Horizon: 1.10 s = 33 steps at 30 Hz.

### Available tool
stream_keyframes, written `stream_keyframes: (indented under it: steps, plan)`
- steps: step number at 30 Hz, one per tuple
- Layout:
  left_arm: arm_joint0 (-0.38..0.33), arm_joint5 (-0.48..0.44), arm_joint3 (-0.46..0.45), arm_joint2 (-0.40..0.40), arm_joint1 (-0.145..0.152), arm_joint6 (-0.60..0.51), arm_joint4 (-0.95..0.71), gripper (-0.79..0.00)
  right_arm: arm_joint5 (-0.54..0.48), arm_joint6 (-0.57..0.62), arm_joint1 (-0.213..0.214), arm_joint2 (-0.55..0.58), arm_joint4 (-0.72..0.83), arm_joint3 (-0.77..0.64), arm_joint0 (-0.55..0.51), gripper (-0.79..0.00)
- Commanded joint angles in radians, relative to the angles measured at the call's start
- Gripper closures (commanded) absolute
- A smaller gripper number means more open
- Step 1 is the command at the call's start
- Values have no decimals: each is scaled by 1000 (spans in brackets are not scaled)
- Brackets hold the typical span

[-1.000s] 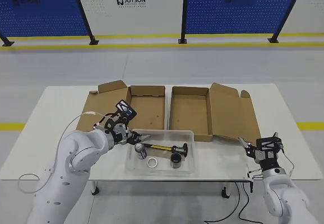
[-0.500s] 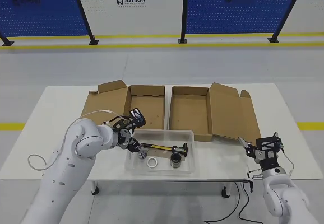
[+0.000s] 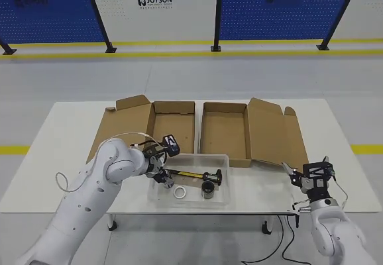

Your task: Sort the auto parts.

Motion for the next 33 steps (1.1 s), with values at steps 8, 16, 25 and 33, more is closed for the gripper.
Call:
stream_keyframes:
  steps: [8,16,25,33]
  plan:
    - [-37,-7,51,59,10,8,0,-643,0,0,0,0,0,0,0,-785]
    - [-56,-7,76,103,11,7,-9,-619,0,0,0,0,0,0,0,-785]
    - [-82,-2,97,149,14,2,-20,-471,0,0,0,0,0,0,0,-785]
    - [-100,-4,110,175,21,4,-42,0,0,0,0,0,0,0,0,-785]
